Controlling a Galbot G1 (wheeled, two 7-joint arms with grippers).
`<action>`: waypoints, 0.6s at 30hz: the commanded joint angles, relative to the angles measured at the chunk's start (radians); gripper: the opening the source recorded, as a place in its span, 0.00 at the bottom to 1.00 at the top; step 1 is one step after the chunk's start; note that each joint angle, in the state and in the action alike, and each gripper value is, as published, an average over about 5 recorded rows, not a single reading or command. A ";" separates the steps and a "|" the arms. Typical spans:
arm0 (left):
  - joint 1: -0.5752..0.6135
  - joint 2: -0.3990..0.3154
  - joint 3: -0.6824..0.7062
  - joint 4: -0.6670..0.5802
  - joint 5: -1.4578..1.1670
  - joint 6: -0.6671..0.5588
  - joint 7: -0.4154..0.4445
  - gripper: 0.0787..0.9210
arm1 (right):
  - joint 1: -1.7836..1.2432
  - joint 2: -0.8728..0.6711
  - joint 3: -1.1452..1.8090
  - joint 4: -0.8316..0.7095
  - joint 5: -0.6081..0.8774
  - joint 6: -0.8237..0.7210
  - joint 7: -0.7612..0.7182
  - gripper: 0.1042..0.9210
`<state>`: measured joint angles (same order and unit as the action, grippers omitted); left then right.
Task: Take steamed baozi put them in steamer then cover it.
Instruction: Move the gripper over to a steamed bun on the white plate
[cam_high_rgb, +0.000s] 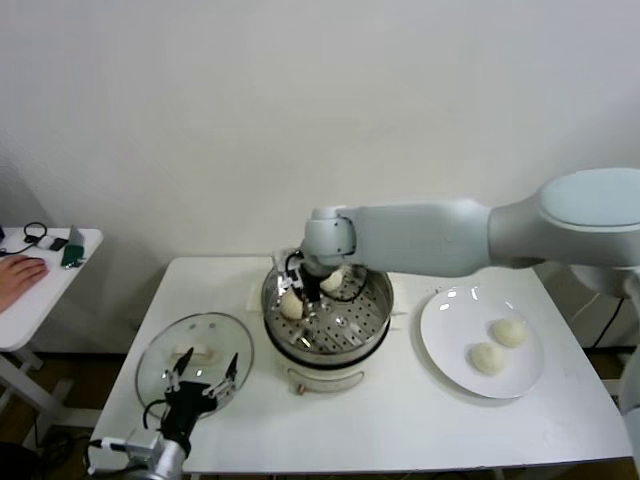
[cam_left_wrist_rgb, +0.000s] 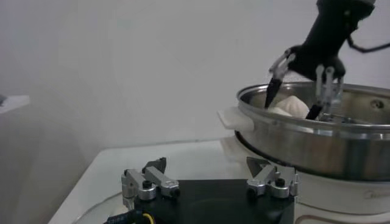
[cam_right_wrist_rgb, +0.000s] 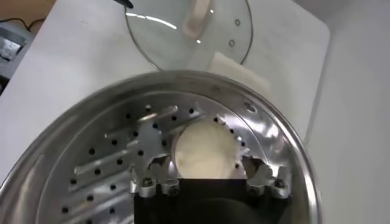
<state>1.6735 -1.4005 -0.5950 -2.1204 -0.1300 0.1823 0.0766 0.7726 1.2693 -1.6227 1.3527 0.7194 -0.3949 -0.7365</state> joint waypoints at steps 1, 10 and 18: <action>0.000 0.001 0.001 0.000 0.001 0.001 0.001 0.88 | 0.266 -0.196 -0.118 0.035 0.048 0.154 -0.194 0.88; 0.002 0.004 0.004 0.001 0.002 -0.003 0.000 0.88 | 0.485 -0.562 -0.397 0.189 -0.037 0.281 -0.339 0.88; 0.003 -0.008 0.005 -0.002 0.009 -0.002 0.000 0.88 | 0.144 -0.857 -0.298 0.200 -0.395 0.239 -0.234 0.88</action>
<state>1.6761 -1.4072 -0.5901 -2.1235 -0.1216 0.1799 0.0769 1.0226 0.6985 -1.9004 1.4989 0.5433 -0.1918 -0.9591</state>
